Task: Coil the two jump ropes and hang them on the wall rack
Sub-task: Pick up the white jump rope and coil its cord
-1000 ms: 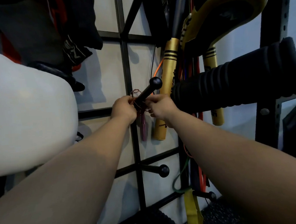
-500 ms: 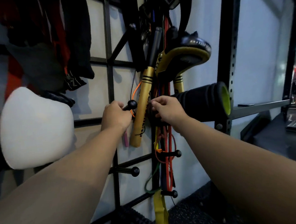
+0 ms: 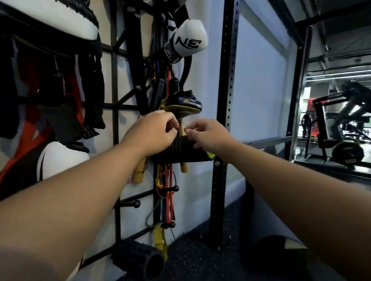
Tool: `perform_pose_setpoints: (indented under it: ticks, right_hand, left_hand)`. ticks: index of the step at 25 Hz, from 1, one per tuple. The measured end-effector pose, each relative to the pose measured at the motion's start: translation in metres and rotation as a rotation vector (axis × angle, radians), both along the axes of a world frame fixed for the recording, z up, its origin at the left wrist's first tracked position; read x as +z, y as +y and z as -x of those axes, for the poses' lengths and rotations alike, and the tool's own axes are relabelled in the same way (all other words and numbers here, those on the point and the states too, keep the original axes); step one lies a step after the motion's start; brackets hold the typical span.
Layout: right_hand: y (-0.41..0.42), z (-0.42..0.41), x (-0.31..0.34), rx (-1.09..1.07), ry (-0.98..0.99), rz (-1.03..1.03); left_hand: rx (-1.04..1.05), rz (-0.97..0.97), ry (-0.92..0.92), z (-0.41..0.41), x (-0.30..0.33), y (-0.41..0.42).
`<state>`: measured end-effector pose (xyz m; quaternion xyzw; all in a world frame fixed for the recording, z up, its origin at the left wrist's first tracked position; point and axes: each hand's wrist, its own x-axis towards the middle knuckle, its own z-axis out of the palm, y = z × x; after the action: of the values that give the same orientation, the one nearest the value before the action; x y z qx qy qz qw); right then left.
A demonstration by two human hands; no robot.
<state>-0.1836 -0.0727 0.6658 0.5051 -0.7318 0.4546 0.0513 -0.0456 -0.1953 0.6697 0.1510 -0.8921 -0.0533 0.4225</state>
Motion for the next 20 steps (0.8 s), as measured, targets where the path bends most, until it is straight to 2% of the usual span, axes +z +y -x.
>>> perform_pose_setpoints:
  ticks: [4, 7, 13, 20]
  right_hand:
    - [0.074, -0.005, -0.018, -0.075, 0.101, -0.109]
    - [0.119, 0.002, -0.049, -0.152, 0.170, -0.211]
    - [0.161, 0.048, -0.152, -0.275, 0.208, -0.418]
    - [0.191, 0.152, -0.326, -0.301, 0.129, -0.650]
  left_hand:
    - [-0.034, 0.150, -0.201, -0.011, 0.001, 0.053]
    - [-0.097, 0.190, -0.326, 0.002, -0.029, 0.085]
    - [-0.236, 0.131, -0.515, 0.070, -0.136, 0.108]
    - [-0.367, -0.001, -0.764, 0.186, -0.314, 0.135]
